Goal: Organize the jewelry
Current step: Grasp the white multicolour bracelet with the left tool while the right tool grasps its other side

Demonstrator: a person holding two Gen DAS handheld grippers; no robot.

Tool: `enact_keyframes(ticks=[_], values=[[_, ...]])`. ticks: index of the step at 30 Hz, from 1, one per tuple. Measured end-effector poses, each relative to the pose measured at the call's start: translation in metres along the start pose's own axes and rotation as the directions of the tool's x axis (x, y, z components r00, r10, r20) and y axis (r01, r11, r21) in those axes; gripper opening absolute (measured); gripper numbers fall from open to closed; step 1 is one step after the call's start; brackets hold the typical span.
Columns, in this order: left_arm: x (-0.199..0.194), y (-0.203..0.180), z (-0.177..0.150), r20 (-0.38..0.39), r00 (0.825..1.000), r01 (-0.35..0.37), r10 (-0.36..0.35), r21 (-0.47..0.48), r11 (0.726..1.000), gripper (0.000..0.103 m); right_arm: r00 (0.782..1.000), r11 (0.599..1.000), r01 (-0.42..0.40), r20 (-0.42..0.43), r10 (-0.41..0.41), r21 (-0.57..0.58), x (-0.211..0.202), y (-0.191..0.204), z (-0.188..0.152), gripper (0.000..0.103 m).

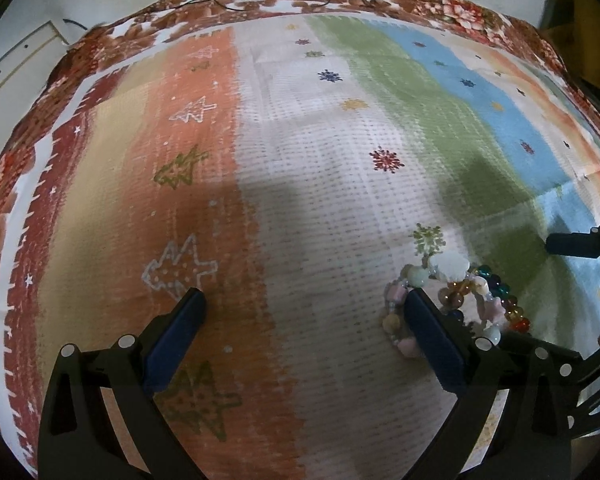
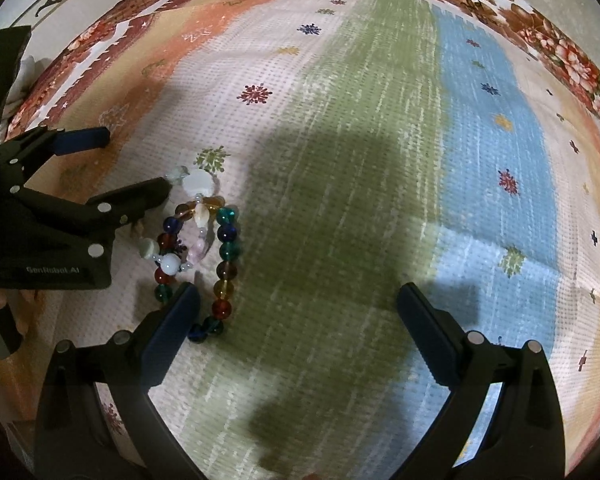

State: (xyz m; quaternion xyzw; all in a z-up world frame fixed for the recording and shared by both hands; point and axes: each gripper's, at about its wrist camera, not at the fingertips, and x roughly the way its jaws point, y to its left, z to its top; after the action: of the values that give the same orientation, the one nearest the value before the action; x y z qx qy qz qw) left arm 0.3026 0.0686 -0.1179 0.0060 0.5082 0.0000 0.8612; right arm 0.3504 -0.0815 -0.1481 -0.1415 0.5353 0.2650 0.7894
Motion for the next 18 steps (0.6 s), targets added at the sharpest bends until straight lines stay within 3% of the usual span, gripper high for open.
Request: enact_keyframes(ticks=[4, 9, 11, 15, 18], values=[[-0.0008, 0.001, 0.0001, -0.005, 1.0, 0.001, -0.001, -0.004, 1.0, 0.09, 1.0, 1.0, 0.003, -0.006, -0.003, 0.011, -0.0001, -0.0049, -0.0005, 0.098], [-0.0055, -0.0037, 0.001, 0.007, 0.999, 0.032, -0.032, 0.028, 0.999, 0.056, 1.0, 1.0, 0.013, -0.006, -0.013, 0.013, -0.0006, -0.0034, -0.0004, 0.096], [-0.0056, -0.0054, 0.0004, 0.014, 0.999, 0.034, -0.035, 0.037, 0.999, 0.05, 1.0, 1.0, 0.012, -0.005, -0.012, 0.018, -0.0019, -0.0052, -0.0005, 0.089], [-0.0049, -0.0081, -0.0001, 0.028, 0.999, 0.025, -0.027, 0.055, 0.998, 0.02, 1.0, 1.0, 0.0, 0.005, 0.0, 0.015, -0.0059, -0.0064, 0.0004, 0.067], [-0.0042, -0.0083, 0.0005, 0.022, 0.999, 0.032, -0.033, 0.054, 0.998, 0.012, 1.0, 1.0, -0.007, 0.013, 0.007, 0.001, -0.0077, -0.0048, 0.0005, 0.053]])
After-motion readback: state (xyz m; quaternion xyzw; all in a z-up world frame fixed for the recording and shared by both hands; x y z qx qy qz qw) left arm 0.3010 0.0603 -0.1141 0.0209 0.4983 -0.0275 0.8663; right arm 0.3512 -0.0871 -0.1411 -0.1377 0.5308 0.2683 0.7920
